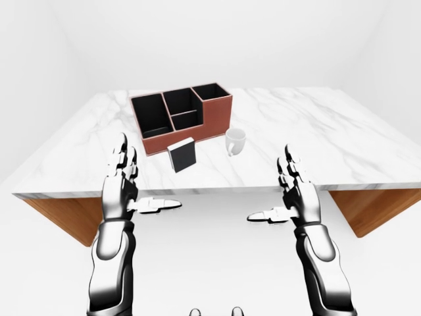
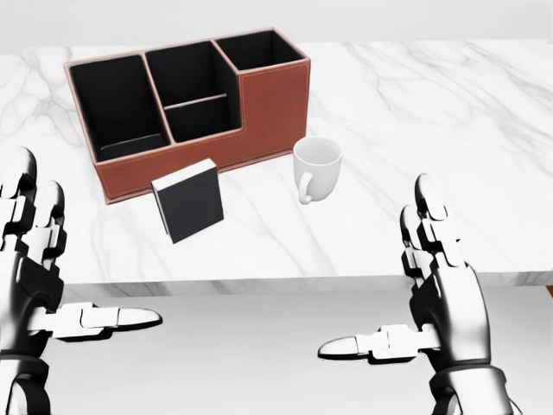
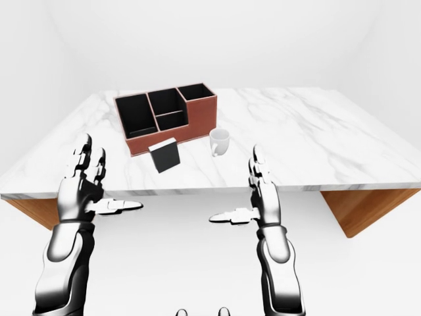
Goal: Pick up the book and place it in the front compartment of the caddy.
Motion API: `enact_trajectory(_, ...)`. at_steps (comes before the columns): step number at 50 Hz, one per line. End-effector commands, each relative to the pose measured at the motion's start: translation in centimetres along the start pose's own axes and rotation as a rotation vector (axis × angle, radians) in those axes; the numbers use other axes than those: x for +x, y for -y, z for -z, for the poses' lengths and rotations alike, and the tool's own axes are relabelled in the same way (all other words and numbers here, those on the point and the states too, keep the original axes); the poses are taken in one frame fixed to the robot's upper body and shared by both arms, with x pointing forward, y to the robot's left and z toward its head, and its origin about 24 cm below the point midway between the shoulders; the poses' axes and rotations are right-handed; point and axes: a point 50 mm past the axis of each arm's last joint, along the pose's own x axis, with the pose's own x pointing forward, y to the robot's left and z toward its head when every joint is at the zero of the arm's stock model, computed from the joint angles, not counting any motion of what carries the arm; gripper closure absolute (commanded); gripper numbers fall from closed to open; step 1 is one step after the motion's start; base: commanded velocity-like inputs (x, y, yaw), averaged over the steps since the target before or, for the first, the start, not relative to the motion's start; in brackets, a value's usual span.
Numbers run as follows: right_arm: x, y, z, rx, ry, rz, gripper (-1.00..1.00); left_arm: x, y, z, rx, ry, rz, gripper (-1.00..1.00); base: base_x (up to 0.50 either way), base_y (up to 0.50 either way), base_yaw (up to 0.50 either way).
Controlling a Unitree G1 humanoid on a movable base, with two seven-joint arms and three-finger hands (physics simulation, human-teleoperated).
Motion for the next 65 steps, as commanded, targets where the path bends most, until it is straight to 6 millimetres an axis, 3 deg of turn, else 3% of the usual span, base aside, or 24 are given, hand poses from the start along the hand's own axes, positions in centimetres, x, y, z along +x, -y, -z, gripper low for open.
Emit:
enact_trajectory(1,-0.1,0.3,-1.2,0.0,0.051,-0.003,-1.0,0.4,-0.9,-1.2,0.015,0.053,-0.023,-1.0,0.5,0.0,0.0)
enact_trajectory(3,-0.2,0.1,-1.3,0.011,0.057,-0.001,-1.0,0.8,-2.2,-2.6,0.03,0.112,-0.059,-1.0,0.25,0.0,0.0)
enact_trajectory(19,-0.4,0.2,-1.4,0.016,0.06,-0.001,-1.0,0.8,-2.3,-2.7,0.032,0.117,-0.063,-1.0,0.0,0.01,0.0)
enact_trajectory(51,-0.3,0.3,-1.4,0.027,0.061,0.0,-1.0,0.8,-2.3,-2.4,0.032,0.106,-0.06,-1.0,0.03,0.49,0.0)
enact_trajectory(65,-0.5,0.1,-1.9,0.028,0.079,-0.014,-1.0,0.8,-2.4,-2.8,0.033,0.122,-0.061,-1.0,0.17,0.03,0.0)
